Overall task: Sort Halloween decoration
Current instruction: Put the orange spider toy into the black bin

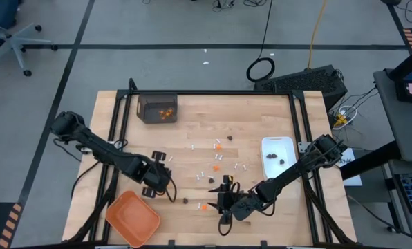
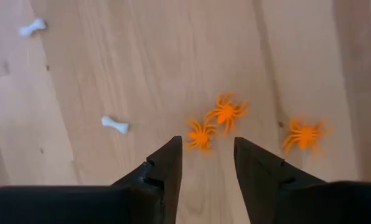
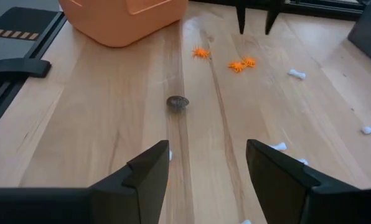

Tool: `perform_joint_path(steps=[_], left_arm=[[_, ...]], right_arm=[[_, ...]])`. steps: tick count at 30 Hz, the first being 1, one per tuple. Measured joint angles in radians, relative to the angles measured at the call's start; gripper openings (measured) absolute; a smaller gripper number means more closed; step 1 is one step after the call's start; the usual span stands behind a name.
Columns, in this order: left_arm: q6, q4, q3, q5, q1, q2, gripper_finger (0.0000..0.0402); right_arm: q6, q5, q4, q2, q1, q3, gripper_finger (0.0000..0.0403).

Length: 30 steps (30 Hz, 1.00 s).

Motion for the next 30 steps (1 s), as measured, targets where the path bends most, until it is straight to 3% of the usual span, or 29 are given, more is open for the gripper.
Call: perform_joint_path(steps=[7,11,24,30], left_arm=[[0.028,0.0,0.0,0.055,0.023,0.057,0.0201],[0.046,0.001,0.0,0.058,0.023,0.094,0.0206],[0.082,0.017,0.0,0.06,0.08,0.165,0.0149],[0.121,0.019,0.0,0.138,0.148,0.165,0.0114]], right_arm=[[-0.022,-0.001,0.003,0.0,0.0,0.0,0.0199],[-0.022,-0.002,0.005,0.0,0.0,0.0,0.0199],[-0.003,-0.003,0.005,0.0,0.001,0.0,0.0199],[-0.003,-0.003,0.005,0.0,0.001,0.0,0.0199]])
